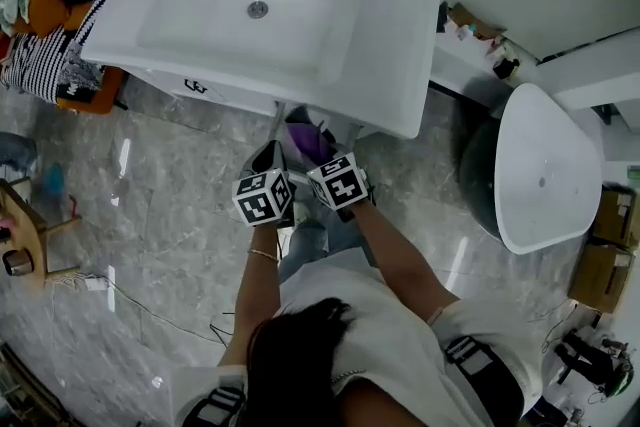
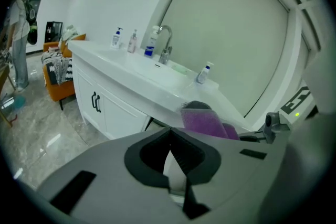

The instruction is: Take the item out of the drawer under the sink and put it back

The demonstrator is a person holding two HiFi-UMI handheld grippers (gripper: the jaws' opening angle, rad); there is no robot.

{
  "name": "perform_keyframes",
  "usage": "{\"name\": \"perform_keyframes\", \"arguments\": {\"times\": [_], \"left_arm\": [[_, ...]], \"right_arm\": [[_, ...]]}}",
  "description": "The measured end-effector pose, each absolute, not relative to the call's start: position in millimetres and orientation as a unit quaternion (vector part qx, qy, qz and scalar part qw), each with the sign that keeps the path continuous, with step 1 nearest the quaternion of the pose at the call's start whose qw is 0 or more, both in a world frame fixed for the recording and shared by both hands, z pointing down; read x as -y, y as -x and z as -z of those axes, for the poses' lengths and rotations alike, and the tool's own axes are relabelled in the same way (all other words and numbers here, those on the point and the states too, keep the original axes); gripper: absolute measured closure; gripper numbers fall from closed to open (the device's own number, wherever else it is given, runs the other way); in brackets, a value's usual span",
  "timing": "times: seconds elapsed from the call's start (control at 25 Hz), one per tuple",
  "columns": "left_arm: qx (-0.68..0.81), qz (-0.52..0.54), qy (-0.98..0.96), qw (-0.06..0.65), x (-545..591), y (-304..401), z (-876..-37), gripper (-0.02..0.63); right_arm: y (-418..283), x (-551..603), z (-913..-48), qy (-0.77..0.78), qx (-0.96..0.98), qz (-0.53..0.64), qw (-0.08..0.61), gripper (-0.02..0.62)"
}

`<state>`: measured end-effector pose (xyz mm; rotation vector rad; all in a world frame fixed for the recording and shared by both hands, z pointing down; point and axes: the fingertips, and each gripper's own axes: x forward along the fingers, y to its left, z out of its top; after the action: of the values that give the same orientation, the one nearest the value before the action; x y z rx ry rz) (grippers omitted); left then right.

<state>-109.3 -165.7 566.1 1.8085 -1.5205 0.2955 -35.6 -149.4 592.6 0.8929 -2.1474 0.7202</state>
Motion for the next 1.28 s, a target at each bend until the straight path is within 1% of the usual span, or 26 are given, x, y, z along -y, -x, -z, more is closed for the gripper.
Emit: {"name": "perform_keyframes", "arguments": {"times": [0.36,0.6,0.96,1.28], "left_arm": [[0.576,-0.101,-0.736,0.340,162,101,-523,0.603],[0.575,-0.071,-0.751,0.318,174,82,-488,0.602],[0.573,-0.040,-0.781,0.243,173,64,-426,0.603],[0.556,-0.031,-0.806,0.198,182,50,-392,0.603]], "right_arm": [[26,165,-527,-0.381,0.845,-0.249,0.282,0.511],[11,175,-485,-0.404,0.853,-0.225,0.243,0.511],[-8,182,-413,-0.470,0.857,-0.135,0.163,0.511],[-19,184,-382,-0.497,0.851,-0.110,0.133,0.511]]}}
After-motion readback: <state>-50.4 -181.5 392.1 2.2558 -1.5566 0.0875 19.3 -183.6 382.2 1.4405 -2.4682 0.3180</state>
